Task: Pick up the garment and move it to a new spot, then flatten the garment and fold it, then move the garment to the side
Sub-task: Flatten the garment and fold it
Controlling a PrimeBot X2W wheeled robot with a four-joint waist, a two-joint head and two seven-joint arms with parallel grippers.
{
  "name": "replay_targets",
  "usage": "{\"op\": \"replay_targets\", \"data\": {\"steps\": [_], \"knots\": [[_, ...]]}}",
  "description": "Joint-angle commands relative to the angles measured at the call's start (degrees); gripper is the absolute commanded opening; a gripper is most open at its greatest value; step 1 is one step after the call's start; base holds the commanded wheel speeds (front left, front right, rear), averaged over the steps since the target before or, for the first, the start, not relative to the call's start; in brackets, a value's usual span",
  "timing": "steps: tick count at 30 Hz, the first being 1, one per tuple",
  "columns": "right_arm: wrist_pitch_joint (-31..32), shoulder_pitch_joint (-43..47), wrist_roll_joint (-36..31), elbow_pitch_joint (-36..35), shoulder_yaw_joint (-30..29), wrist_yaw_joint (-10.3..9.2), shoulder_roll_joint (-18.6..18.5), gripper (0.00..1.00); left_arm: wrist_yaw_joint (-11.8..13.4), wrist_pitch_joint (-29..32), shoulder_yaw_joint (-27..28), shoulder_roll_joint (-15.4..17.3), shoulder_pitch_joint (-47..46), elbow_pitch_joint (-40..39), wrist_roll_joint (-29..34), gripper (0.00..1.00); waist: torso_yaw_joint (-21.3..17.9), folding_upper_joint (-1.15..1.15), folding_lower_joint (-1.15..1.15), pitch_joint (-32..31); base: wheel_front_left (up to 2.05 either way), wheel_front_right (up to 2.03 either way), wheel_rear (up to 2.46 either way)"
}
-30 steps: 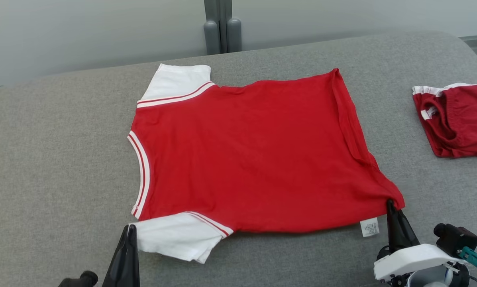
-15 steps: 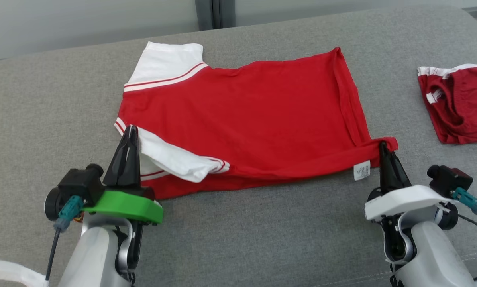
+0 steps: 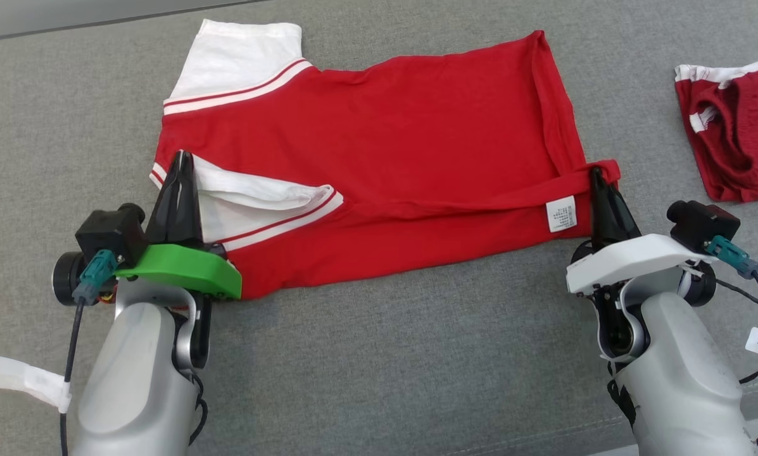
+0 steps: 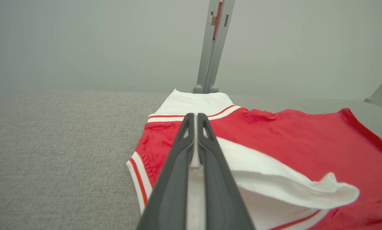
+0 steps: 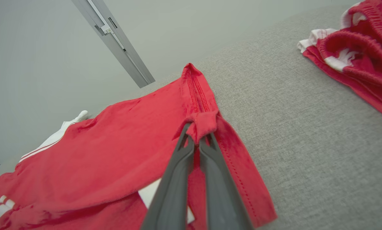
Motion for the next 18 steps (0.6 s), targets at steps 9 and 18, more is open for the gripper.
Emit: {"op": "replay_targets", "data": {"steps": [9,18], "knots": [[-0.17,-0.29,-2.24,-1.84,-2.16,-0.08,-0.16,1.0,0.11,-0.29,4.15,-1.46,-0.35,-1.23,1.85,1.0,0.06,0.0,0.0,-0.92,0.0,0.0,0.0],[-0.17,5.51,-7.08,-7.03,-5.54,-0.08,-0.13,1.0,-1.52,-0.25,6.68,-2.52,6.27,-6.12,2.4,1.0,0.78,0.0,0.0,-4.74,0.0,0.0,0.0]]}}
